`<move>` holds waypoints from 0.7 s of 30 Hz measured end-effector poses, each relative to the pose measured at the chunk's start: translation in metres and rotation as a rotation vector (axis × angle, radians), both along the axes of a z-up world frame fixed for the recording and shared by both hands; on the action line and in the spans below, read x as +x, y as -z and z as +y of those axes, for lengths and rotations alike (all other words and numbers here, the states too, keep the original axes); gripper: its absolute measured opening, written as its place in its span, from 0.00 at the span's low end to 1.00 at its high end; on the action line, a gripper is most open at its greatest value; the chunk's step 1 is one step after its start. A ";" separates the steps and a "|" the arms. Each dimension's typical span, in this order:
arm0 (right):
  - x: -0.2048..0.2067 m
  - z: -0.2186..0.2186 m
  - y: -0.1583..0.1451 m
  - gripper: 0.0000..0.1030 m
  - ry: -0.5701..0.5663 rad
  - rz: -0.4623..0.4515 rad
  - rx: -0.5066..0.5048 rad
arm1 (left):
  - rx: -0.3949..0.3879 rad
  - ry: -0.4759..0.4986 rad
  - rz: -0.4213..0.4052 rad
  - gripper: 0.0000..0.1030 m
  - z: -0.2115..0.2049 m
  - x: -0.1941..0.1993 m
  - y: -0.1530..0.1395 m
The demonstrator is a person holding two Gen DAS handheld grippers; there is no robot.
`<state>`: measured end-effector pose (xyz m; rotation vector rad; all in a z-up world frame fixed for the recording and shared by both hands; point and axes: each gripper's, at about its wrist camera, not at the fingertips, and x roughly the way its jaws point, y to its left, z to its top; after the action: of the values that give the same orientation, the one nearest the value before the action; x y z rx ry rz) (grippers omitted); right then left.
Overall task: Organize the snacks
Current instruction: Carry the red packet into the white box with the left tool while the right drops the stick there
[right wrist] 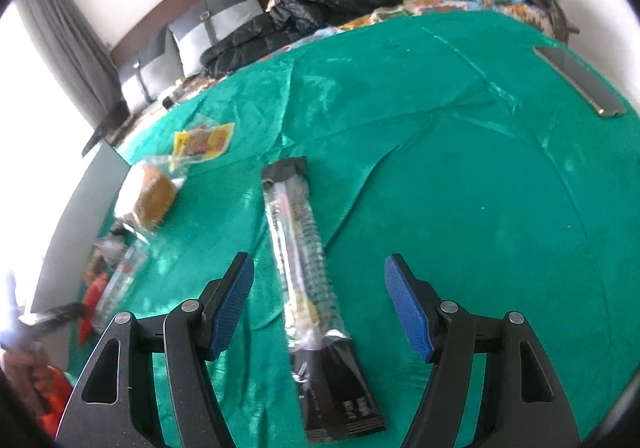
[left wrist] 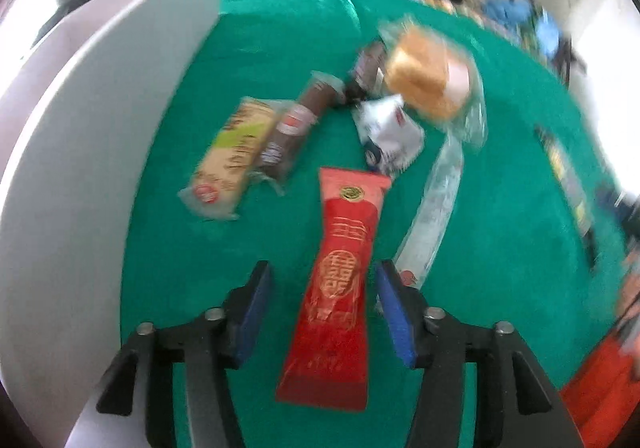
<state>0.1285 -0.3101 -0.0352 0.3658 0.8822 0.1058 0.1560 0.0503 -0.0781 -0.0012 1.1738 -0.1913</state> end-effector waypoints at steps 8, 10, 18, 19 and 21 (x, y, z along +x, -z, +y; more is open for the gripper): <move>0.061 0.020 0.003 0.52 -0.170 0.269 -0.114 | -0.192 -0.120 -0.027 0.09 0.029 -0.002 -0.019; 0.069 0.035 0.013 0.30 -0.215 0.344 -0.198 | -0.231 -0.131 -0.062 0.09 0.036 -0.011 -0.037; 0.036 0.043 -0.029 0.12 -0.170 0.293 -0.174 | -0.332 -0.125 -0.191 0.09 0.073 -0.042 -0.104; 0.031 0.048 -0.043 0.12 -0.169 0.259 -0.131 | -0.345 -0.135 -0.198 0.09 0.082 -0.042 -0.110; 0.026 0.064 -0.068 0.12 -0.186 0.203 -0.058 | -0.367 -0.158 -0.204 0.09 0.101 -0.041 -0.120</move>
<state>0.1543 -0.2466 0.0326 0.2418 1.1177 0.2170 0.1152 0.1515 0.0416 -0.3876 0.9181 -0.2586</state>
